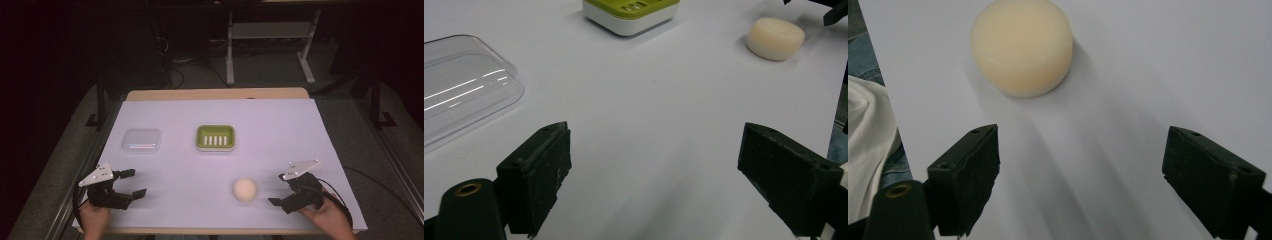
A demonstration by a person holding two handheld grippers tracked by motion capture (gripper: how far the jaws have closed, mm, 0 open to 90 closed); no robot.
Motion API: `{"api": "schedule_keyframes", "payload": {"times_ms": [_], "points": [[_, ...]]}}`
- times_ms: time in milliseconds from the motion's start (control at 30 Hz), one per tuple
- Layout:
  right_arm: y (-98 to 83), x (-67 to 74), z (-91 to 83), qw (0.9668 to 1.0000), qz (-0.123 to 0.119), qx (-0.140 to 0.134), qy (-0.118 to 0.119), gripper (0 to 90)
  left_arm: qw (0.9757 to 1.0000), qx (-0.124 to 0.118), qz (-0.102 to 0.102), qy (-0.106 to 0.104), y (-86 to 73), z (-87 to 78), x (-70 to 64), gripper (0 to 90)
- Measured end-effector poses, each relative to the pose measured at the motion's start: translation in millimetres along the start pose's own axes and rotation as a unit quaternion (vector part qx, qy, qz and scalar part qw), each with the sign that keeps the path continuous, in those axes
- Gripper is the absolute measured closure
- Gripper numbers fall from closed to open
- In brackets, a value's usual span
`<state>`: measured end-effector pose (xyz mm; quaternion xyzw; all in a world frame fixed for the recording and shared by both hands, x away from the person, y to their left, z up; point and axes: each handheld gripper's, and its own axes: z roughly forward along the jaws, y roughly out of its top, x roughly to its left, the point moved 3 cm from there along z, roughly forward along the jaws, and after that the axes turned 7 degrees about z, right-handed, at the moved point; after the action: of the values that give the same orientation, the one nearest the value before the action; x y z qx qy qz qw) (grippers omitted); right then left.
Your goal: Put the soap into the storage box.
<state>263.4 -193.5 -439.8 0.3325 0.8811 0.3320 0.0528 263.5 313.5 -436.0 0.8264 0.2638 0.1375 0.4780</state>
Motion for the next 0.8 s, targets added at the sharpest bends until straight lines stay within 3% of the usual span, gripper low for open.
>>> {"api": "schedule_keyframes", "payload": {"times_ms": [467,800], "points": [[22.7,-2.5,1.5,0.9997,-0.017,0.015,0.006,14.7,1.0000,-0.002,-0.003,0.002,-0.1,-1.5,0.8,13.2],[39.7,3.6,13.1,0.9990,-0.033,0.023,0.020,14.6,1.0000,-0.003,0.000,0.004,0.3,-2.6,0.9,13.2]]}}
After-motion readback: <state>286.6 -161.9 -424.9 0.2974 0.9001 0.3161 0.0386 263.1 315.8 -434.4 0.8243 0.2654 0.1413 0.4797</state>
